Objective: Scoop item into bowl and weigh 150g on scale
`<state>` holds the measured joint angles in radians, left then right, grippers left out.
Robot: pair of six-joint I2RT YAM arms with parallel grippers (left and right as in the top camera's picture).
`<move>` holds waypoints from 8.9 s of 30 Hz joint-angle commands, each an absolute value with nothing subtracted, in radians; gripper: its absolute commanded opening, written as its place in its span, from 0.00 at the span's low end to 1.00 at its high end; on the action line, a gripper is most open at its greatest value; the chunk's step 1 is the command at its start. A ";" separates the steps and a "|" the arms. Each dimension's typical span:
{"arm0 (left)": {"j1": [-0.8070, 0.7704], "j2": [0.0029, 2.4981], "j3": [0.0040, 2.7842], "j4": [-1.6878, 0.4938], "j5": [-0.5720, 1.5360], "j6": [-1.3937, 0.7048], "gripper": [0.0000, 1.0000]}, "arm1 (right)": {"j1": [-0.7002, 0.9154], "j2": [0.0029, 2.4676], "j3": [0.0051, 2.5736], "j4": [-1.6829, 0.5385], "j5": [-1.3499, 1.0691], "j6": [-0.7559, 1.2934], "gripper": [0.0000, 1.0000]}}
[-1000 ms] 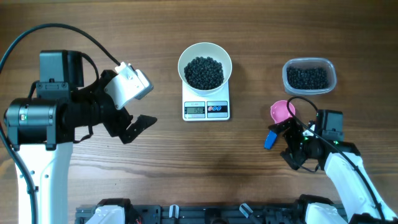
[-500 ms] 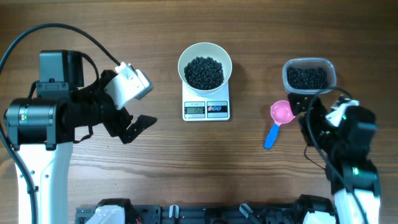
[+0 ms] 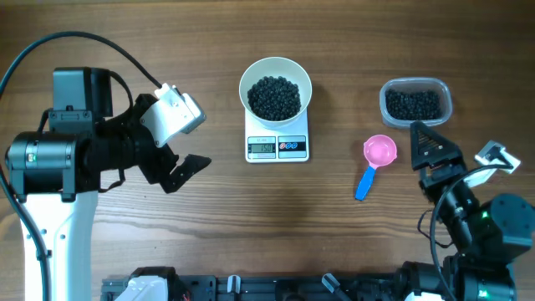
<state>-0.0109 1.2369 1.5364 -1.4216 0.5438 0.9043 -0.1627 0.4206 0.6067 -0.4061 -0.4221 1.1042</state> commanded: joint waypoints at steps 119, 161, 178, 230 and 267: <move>-0.004 1.234 1.550 -1.422 0.544 0.920 1.00 | 0.017 0.003 0.005 0.178 -0.041 0.026 1.00; -0.004 1.234 1.550 -1.422 0.544 0.920 1.00 | 0.016 0.003 0.005 -0.001 -0.052 -0.051 1.00; -0.004 1.234 1.550 -1.422 0.544 0.920 1.00 | 0.015 0.003 0.005 0.000 -0.052 -0.052 1.00; -0.004 1.234 1.550 -1.422 0.544 0.920 1.00 | 0.015 0.004 0.005 0.000 -0.052 -0.052 1.00; -0.004 1.234 1.550 -1.422 0.544 0.920 1.00 | 0.015 0.004 0.005 0.000 -0.052 -0.052 1.00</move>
<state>-0.0109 1.2369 1.5364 -1.4216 0.5438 0.9043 0.0109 0.0162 0.0074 -0.0013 -0.0338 -0.0326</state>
